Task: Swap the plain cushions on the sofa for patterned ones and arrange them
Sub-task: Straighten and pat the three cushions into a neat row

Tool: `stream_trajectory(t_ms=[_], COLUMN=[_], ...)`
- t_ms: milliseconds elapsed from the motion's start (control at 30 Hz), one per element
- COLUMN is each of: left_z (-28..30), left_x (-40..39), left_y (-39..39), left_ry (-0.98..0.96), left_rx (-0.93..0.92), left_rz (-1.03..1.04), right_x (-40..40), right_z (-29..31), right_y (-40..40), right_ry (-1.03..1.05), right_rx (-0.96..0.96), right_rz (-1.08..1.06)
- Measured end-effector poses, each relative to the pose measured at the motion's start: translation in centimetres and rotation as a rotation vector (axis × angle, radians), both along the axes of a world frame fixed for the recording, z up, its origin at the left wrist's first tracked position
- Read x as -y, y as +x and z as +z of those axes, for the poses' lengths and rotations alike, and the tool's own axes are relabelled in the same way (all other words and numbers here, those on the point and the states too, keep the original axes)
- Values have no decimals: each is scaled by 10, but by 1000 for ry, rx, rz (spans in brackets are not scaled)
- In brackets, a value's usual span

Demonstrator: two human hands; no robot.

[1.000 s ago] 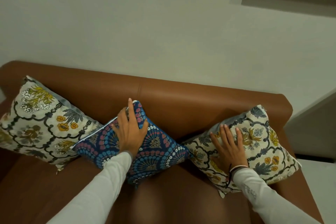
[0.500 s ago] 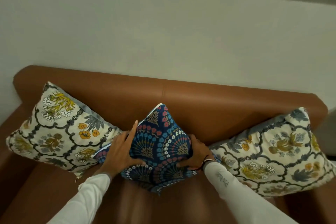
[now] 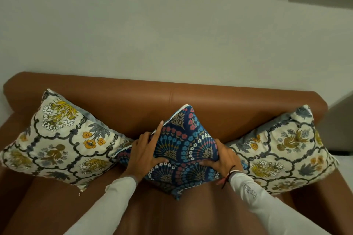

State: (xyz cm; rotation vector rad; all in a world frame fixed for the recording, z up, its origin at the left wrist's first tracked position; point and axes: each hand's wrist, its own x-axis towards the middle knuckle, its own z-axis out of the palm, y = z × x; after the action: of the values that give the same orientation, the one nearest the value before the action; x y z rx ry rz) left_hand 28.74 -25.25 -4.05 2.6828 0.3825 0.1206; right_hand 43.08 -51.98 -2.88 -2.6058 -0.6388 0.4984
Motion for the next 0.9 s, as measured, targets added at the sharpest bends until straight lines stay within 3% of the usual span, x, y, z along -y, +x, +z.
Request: stream_trajectory(t_ms=[133,267,400,533,700,900], left_z=[-1,-5,-7,3,18,53], left_x=[1,10,10,13,29,71], left_y=[-4,1,10,-2,-43,-84], left_ry=[64,138,107,122,222,202], left_rx=[-3,-12,-129,-186,-242,-273], left_rz=[38,71,103,149,205,288], right_x=[-10,-15,-16,-4,24,49], right_z=[-3,-8,-12,-9,21,67], right_y=[1,7,-3,-17,-14,-13], right_ry=[-7,-146,-212,-236,-350,-347], right_rx=[10,52,143,195,255,264], right_rz=[27,17,-46,32,107,171])
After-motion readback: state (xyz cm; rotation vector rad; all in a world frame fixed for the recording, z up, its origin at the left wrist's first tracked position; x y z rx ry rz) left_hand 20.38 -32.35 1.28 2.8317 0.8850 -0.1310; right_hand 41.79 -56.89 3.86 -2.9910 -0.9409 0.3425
